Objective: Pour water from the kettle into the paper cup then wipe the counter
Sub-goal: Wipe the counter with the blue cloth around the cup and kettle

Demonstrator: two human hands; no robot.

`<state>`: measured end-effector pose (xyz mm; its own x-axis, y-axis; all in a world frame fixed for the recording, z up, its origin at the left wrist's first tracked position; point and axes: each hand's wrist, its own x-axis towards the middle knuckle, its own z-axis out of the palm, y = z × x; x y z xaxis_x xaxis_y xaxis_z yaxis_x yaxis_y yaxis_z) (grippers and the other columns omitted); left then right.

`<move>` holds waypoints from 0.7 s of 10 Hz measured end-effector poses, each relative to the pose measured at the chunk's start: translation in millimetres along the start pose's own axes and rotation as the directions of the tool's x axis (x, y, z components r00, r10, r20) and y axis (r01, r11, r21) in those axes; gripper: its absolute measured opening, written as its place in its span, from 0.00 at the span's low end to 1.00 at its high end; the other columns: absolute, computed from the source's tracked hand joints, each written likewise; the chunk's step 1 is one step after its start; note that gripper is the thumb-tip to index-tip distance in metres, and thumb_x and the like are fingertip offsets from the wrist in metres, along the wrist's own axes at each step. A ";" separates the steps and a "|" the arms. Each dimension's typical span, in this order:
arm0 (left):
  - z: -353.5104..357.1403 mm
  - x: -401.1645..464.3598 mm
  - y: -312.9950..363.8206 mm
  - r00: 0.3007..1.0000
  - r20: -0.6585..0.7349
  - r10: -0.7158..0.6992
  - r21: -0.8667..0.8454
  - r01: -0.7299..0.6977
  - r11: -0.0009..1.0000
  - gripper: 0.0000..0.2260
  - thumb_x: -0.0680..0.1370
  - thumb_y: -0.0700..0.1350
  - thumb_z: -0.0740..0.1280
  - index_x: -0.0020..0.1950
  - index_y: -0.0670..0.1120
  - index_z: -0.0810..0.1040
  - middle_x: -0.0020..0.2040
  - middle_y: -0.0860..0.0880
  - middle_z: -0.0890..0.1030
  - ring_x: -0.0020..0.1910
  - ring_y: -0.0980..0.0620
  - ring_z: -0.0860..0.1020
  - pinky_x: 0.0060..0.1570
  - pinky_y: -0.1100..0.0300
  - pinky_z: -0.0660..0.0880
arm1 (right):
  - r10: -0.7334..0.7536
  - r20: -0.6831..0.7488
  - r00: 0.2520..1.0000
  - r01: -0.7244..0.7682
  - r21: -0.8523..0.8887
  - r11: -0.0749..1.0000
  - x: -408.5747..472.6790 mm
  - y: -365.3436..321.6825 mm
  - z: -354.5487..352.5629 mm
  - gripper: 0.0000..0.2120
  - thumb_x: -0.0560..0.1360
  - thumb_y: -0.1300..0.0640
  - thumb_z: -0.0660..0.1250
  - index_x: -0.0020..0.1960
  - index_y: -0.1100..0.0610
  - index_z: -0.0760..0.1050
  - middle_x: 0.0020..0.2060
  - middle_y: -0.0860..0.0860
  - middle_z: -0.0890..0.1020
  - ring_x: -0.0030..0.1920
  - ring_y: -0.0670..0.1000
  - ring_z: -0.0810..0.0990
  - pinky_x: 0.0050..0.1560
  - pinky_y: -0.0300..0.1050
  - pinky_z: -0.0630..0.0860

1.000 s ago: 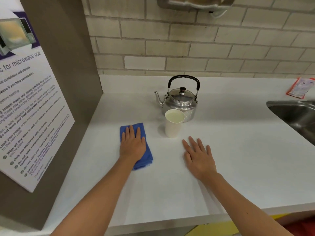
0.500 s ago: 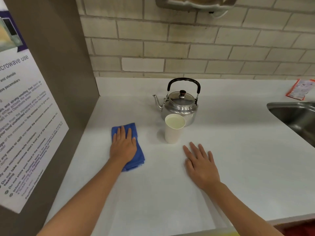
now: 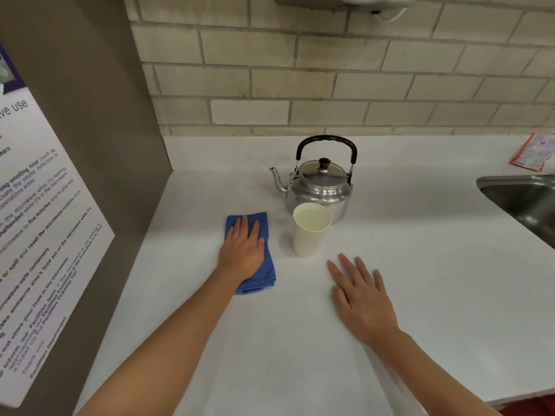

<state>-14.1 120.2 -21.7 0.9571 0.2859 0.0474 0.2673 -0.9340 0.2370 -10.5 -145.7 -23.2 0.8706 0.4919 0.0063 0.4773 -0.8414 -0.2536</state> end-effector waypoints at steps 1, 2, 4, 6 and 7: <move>-6.2 18.8 -3.5 1.000 0.000 -0.026 0.018 0.026 0.999 0.22 0.81 0.48 0.47 0.74 0.42 0.50 0.76 0.38 0.51 0.75 0.42 0.49 0.75 0.49 0.47 | 0.000 -0.005 1.000 0.000 -0.005 1.000 0.5 -0.6 0.2 0.24 0.80 0.48 0.46 0.76 0.39 0.47 0.77 0.42 0.48 0.77 0.49 0.41 0.76 0.52 0.40; -6.8 33.9 0.7 0.998 0.020 -0.051 0.027 0.050 0.998 0.22 0.81 0.48 0.46 0.74 0.41 0.50 0.76 0.38 0.50 0.75 0.42 0.48 0.75 0.48 0.46 | 0.003 -0.010 1.000 -0.003 -0.001 1.000 0.9 -0.3 0.4 0.24 0.80 0.48 0.46 0.75 0.39 0.47 0.77 0.42 0.48 0.77 0.48 0.41 0.76 0.52 0.40; -7.9 45.6 5.6 0.998 0.040 -0.056 0.044 0.054 0.998 0.23 0.81 0.48 0.46 0.74 0.42 0.48 0.76 0.38 0.49 0.76 0.42 0.48 0.75 0.48 0.46 | 0.006 -0.018 1.000 -0.006 -0.005 1.000 0.7 0.1 1.4 0.24 0.80 0.48 0.46 0.75 0.39 0.47 0.77 0.41 0.48 0.77 0.48 0.41 0.76 0.52 0.40; -12.1 35.4 11.3 0.994 0.067 -0.083 0.013 0.083 0.996 0.23 0.81 0.49 0.45 0.74 0.42 0.47 0.77 0.39 0.46 0.76 0.42 0.45 0.74 0.46 0.44 | 0.009 -0.015 1.000 -0.009 0.004 1.000 0.1 -0.6 0.6 0.24 0.80 0.48 0.47 0.75 0.39 0.47 0.77 0.41 0.48 0.77 0.48 0.41 0.76 0.51 0.40; -0.8 15.5 21.6 0.993 -0.014 -0.115 0.047 0.116 0.992 0.23 0.81 0.49 0.45 0.75 0.44 0.48 0.77 0.41 0.48 0.76 0.43 0.46 0.73 0.46 0.46 | 0.015 -0.008 1.000 -0.015 0.015 1.000 0.1 -1.3 -0.5 0.24 0.80 0.48 0.47 0.75 0.39 0.47 0.77 0.40 0.48 0.77 0.47 0.41 0.76 0.51 0.39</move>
<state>6.4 104.6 -15.0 0.9183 0.3945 0.0331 0.3812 -0.9036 0.1953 -10.9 -144.7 -22.4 0.8787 0.4773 0.0101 0.4623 -0.8452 -0.2681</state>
